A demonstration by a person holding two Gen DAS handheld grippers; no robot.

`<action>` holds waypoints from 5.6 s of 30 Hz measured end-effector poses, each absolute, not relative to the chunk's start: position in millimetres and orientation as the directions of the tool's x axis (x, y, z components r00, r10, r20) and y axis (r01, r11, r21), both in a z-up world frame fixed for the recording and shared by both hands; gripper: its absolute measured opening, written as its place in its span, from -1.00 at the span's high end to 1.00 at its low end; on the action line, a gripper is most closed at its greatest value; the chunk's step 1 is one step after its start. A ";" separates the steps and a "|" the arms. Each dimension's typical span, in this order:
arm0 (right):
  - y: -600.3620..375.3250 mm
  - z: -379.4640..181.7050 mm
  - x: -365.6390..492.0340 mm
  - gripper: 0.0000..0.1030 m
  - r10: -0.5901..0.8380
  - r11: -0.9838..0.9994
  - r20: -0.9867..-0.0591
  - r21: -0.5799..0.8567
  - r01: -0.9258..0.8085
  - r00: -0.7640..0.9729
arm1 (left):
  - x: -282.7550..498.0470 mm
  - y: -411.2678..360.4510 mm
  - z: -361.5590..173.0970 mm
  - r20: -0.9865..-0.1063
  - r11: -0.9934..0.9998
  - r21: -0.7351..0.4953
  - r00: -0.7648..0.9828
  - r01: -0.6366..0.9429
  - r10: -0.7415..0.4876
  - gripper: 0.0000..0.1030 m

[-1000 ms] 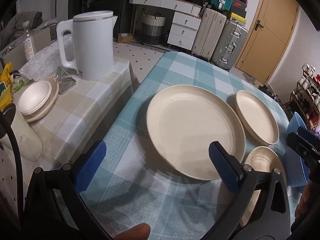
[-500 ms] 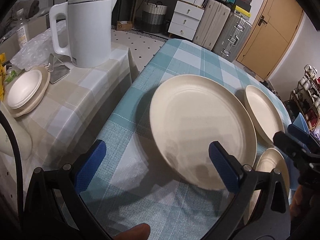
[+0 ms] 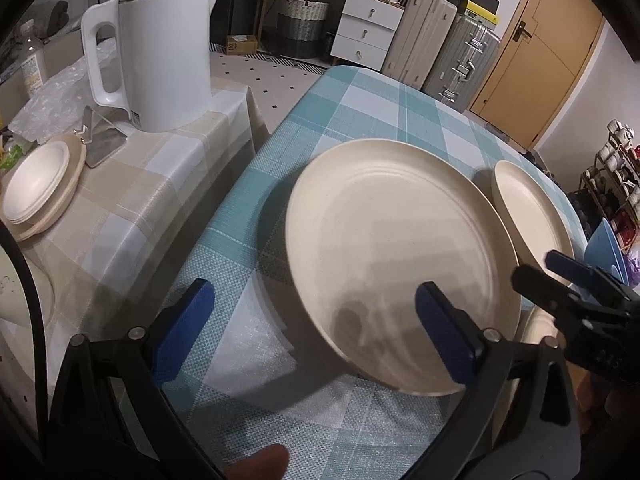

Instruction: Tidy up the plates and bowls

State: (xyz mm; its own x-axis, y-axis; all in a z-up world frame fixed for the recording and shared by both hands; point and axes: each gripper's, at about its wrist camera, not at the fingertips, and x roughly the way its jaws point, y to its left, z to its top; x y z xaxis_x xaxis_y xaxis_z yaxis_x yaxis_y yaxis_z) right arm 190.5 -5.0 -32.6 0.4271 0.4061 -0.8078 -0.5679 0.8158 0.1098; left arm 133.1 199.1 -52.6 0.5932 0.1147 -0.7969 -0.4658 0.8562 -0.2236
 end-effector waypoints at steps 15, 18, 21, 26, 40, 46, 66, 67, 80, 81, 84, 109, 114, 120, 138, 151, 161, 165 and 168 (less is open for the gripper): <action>3.5 -60.6 205.9 0.04 0.399 0.823 -0.843 0.155 -0.547 0.361 | 131.6 197.6 -58.3 -0.788 0.862 -0.261 0.611 -0.434 0.069 0.04; 1.7 -62.9 207.5 0.19 0.395 0.829 -0.842 0.155 -0.537 0.366 | 131.6 197.1 -59.0 -0.789 0.863 -0.262 0.611 -0.433 0.067 0.32; 0.9 -64.7 208.2 0.44 0.382 0.836 -0.845 0.145 -0.530 0.373 | 131.5 197.5 -59.6 -0.790 0.861 -0.264 0.610 -0.435 0.066 0.52; 1.1 -64.2 205.9 0.66 0.378 0.836 -0.841 0.130 -0.533 0.387 | 130.5 198.4 -60.6 -0.790 0.860 -0.265 0.610 -0.436 0.066 0.65; -0.9 -54.8 197.0 0.67 0.387 0.835 -0.826 0.124 -0.536 0.410 | 124.1 196.5 -48.2 -0.767 0.865 -0.260 0.636 -0.428 0.084 0.65; -7.9 -41.6 189.3 0.66 0.396 0.837 -0.812 0.126 -0.532 0.430 | 116.8 192.4 -33.8 -0.747 0.873 -0.264 0.659 -0.410 0.084 0.65; -58.2 -4.2 153.2 0.66 0.387 0.872 -0.774 0.132 -0.471 0.500 | 98.4 142.4 6.4 -0.707 0.920 -0.244 0.706 -0.308 0.048 0.65; -62.3 -2.9 150.6 0.66 0.387 0.874 -0.772 0.133 -0.468 0.504 | 97.9 139.1 7.7 -0.707 0.922 -0.242 0.706 -0.301 0.045 0.65; -116.4 6.4 122.9 0.66 0.369 0.900 -0.762 0.149 -0.410 0.533 | 87.7 83.6 20.0 -0.706 0.954 -0.204 0.708 -0.218 0.011 0.65; -120.8 6.2 121.0 0.66 0.366 0.902 -0.763 0.150 -0.405 0.533 | 86.5 78.0 20.9 -0.707 0.956 -0.201 0.707 -0.212 0.008 0.65; -132.0 6.3 115.4 0.66 0.362 0.907 -0.764 0.155 -0.392 0.534 | 86.6 67.7 22.1 -0.711 0.962 -0.190 0.703 -0.197 0.004 0.65; -176.0 -5.3 75.2 0.66 0.324 0.928 -0.782 0.154 -0.339 0.532 | 74.0 27.2 3.4 -0.761 0.982 -0.132 0.648 -0.133 -0.015 0.65; -176.3 -7.9 67.8 0.65 0.302 0.933 -0.787 0.129 -0.336 0.538 | 71.9 23.6 -3.7 -0.769 0.984 -0.130 0.638 -0.120 -0.023 0.65; -180.4 -15.0 61.4 0.65 0.284 0.938 -0.800 0.117 -0.327 0.528 | 69.1 15.8 -10.2 -0.777 0.988 -0.114 0.629 -0.104 -0.023 0.65; -183.7 -24.7 47.3 0.63 0.229 0.946 -0.818 0.061 -0.317 0.527 | 74.1 6.3 -22.7 -0.792 0.995 -0.063 0.610 -0.071 -0.007 0.62; -176.4 -26.6 47.6 0.63 0.209 0.947 -0.820 0.034 -0.318 0.533 | 70.1 -2.0 -26.9 -0.800 0.998 0.005 0.598 -0.057 0.038 0.57; -178.4 -26.6 44.8 0.62 0.207 0.946 -0.818 0.026 -0.324 0.537 | 70.7 -6.7 -32.1 -0.815 0.998 0.043 0.576 -0.046 0.062 0.51; -180.3 -27.0 44.5 0.61 0.207 0.946 -0.816 0.027 -0.322 0.540 | 70.0 -6.8 -32.8 -0.816 0.998 0.043 0.575 -0.044 0.060 0.50; -181.1 -27.6 44.3 0.60 0.203 0.947 -0.815 0.023 -0.320 0.542 | 70.1 -6.2 -33.5 -0.817 0.998 0.041 0.573 -0.046 0.060 0.50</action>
